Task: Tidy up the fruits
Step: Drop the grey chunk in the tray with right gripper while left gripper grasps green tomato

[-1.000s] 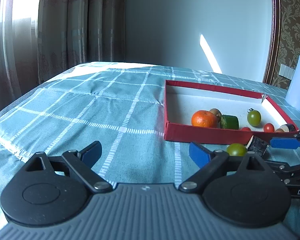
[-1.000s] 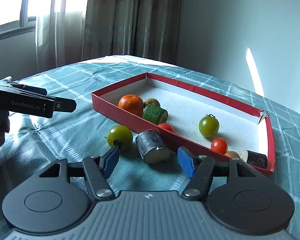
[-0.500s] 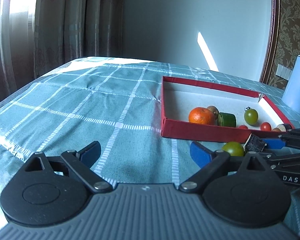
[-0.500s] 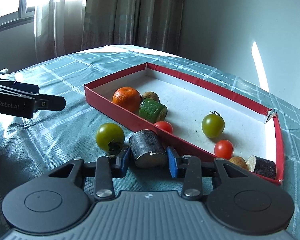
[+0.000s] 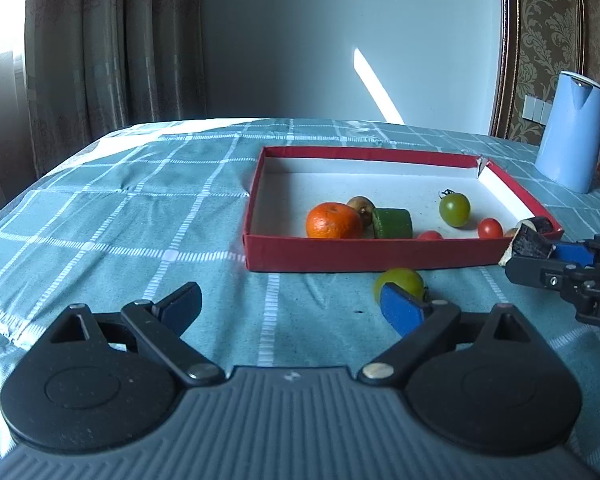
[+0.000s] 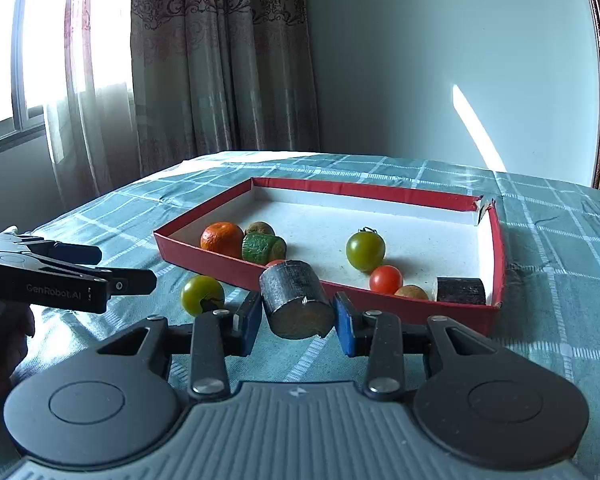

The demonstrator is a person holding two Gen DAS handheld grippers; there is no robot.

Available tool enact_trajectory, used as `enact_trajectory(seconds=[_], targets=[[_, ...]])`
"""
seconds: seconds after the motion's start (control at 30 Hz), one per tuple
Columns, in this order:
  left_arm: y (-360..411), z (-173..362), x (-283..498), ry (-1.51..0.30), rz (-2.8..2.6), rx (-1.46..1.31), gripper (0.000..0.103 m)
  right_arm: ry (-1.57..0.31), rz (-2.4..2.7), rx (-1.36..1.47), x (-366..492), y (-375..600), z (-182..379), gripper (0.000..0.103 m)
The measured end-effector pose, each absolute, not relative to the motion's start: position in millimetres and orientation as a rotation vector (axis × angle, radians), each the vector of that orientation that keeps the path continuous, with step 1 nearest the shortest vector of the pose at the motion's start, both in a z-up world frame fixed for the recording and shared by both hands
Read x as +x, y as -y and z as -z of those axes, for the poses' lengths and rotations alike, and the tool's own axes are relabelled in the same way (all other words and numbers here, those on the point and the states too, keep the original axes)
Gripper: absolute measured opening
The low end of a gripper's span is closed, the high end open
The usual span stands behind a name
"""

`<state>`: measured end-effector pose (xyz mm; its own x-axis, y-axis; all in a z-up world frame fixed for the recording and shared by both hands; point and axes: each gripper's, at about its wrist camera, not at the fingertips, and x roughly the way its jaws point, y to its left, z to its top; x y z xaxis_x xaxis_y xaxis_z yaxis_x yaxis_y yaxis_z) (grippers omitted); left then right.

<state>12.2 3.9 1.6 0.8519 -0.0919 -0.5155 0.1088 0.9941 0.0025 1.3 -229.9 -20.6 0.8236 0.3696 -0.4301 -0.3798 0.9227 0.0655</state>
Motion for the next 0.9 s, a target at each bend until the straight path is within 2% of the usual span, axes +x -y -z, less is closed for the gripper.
enact_trajectory(seconds=[0.33, 0.6, 0.9], targets=[[54, 6, 32, -0.581, 0.143, 0.128, 0.096, -0.424, -0.370, 0.063, -8, 260, 20, 0.038], [56, 15, 54, -0.678, 0.118, 0.096, 0.097, -0.407, -0.358, 0.119, -8, 273, 20, 0.038], [53, 17, 58, -0.692, 0.114, 0.062, 0.099, -0.398, -0.345, 0.136, -9, 274, 18, 0.038]])
